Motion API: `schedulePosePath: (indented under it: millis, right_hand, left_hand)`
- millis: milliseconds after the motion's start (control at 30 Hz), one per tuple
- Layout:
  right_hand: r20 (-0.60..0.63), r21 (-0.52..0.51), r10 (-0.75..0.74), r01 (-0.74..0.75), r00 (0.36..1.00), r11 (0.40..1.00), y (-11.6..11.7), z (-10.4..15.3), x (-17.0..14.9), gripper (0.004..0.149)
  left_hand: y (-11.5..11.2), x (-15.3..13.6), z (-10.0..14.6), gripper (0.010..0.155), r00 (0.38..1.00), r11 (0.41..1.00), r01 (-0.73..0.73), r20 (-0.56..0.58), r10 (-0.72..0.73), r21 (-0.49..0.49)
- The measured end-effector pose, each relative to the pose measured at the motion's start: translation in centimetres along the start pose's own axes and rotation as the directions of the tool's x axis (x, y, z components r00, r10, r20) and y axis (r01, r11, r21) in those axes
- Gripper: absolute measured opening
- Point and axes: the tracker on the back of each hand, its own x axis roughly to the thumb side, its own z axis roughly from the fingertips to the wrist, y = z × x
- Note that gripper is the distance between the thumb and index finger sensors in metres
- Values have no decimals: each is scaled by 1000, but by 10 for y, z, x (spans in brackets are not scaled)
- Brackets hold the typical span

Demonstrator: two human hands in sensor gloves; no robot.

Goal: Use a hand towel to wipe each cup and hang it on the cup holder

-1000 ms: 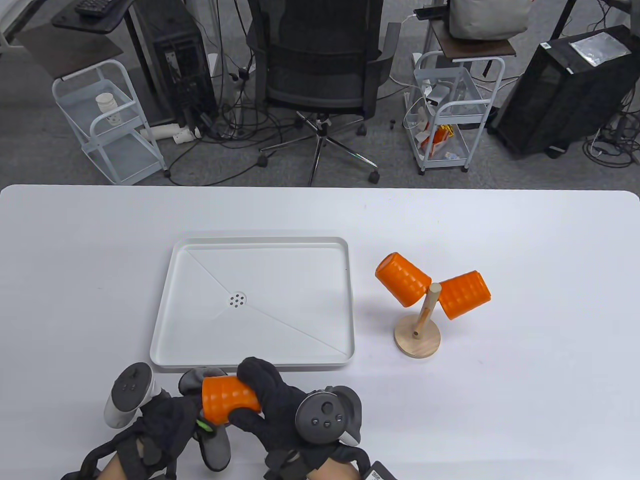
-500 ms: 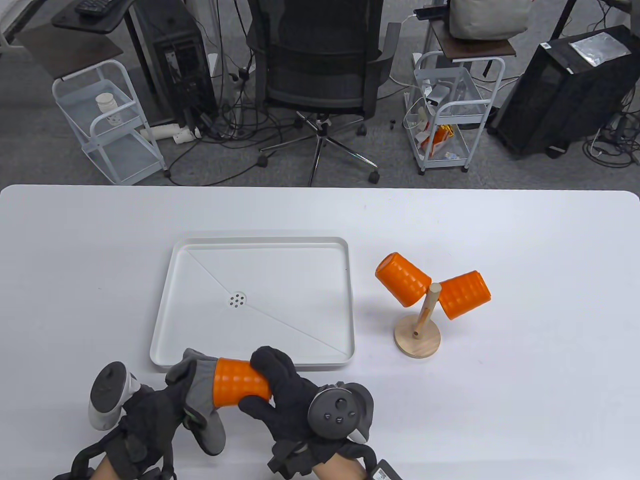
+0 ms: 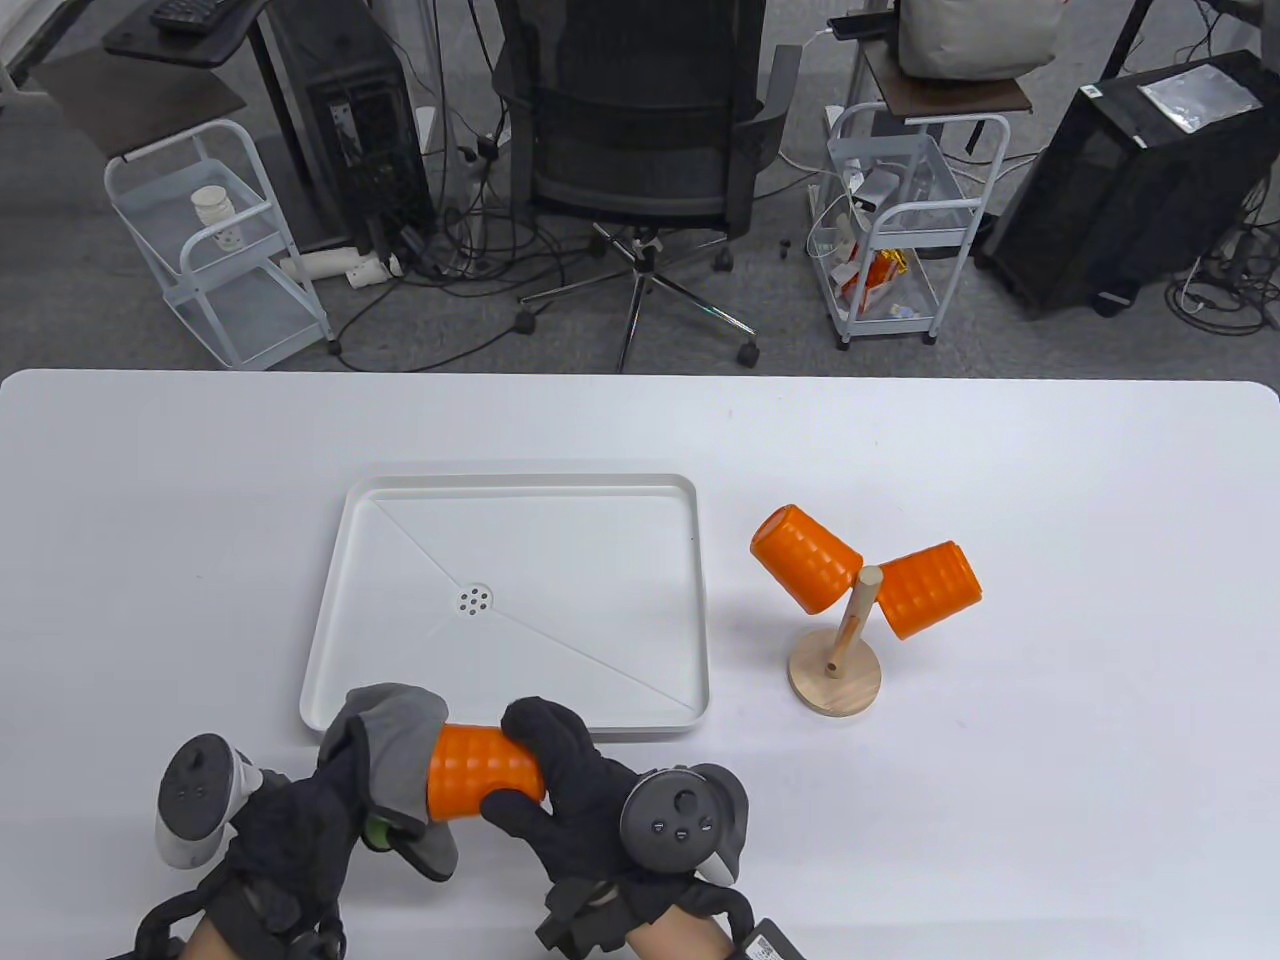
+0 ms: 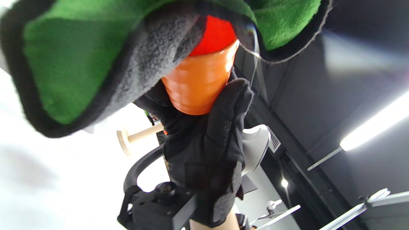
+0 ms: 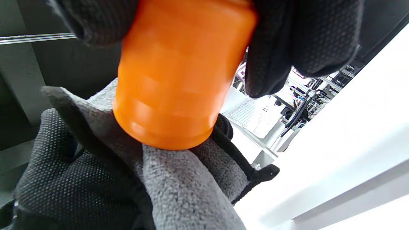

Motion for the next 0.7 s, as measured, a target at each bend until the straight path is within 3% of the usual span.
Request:
schedulePosePath:
  millis: [267,433,700]
  right_hand:
    - [-15,12,-31,31,999,999,2,1,0,74]
    - [-15,28,-29,29,999,999,5,1,2,74]
    - [-88,33,-87,90,992,995,8,2,0,73]
  left_hand:
    - [-10,5,-4,77,982,982,180,-46,-183,-64]
    - [-13,1,-6,72,978,982,180,-99,-185,-58]
    - [-22,-1,-10,78,948,955,271,-137,-286,-118]
